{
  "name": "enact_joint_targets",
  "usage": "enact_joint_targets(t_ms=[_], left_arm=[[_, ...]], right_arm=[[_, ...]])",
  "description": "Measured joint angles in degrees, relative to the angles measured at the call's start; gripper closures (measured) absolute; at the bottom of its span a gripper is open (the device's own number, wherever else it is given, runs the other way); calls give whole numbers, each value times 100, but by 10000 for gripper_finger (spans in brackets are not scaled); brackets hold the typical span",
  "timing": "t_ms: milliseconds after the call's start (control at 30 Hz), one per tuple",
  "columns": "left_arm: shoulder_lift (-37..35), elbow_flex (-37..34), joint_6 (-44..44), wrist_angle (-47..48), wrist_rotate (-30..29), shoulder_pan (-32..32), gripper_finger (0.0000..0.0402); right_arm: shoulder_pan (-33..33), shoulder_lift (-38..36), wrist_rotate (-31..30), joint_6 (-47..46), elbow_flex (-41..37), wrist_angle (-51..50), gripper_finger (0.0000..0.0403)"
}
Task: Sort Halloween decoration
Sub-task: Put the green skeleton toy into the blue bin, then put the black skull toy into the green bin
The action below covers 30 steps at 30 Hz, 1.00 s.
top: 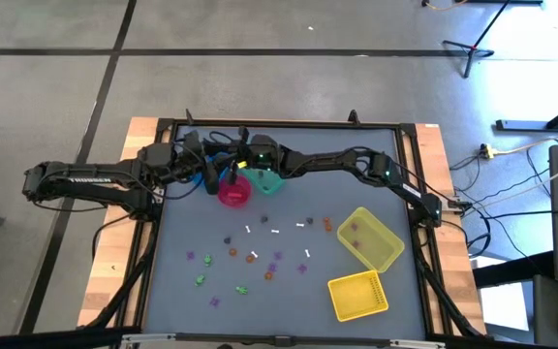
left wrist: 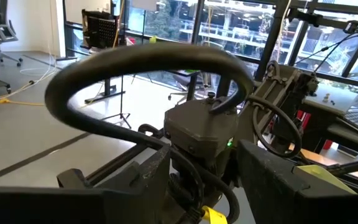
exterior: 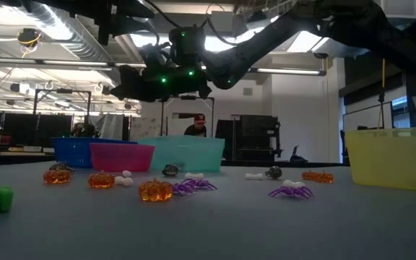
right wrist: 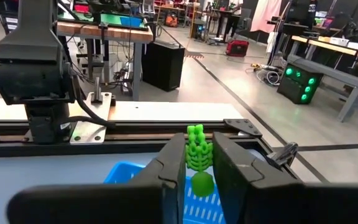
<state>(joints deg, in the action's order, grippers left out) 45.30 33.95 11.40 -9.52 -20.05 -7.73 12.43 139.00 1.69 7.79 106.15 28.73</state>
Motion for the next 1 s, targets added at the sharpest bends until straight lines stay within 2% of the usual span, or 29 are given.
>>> enact_joint_targets(t_ms=[100, 367, 533, 1000], left_arm=[[0, 0, 0, 0, 0, -2, 231], [0, 0, 0, 0, 0, -2, 231], [0, 0, 2, 0, 0, 0, 231], [2, 0, 18, 186, 339, 42, 231]], right_arm=[[0, 0, 0, 1, 0, -40, 325], [0, 0, -80, 2, 0, -47, 254], [-2, -4, -262, 4, 0, -281, 236], [-2, -1135, -293, 466, 0, -3733, 241]])
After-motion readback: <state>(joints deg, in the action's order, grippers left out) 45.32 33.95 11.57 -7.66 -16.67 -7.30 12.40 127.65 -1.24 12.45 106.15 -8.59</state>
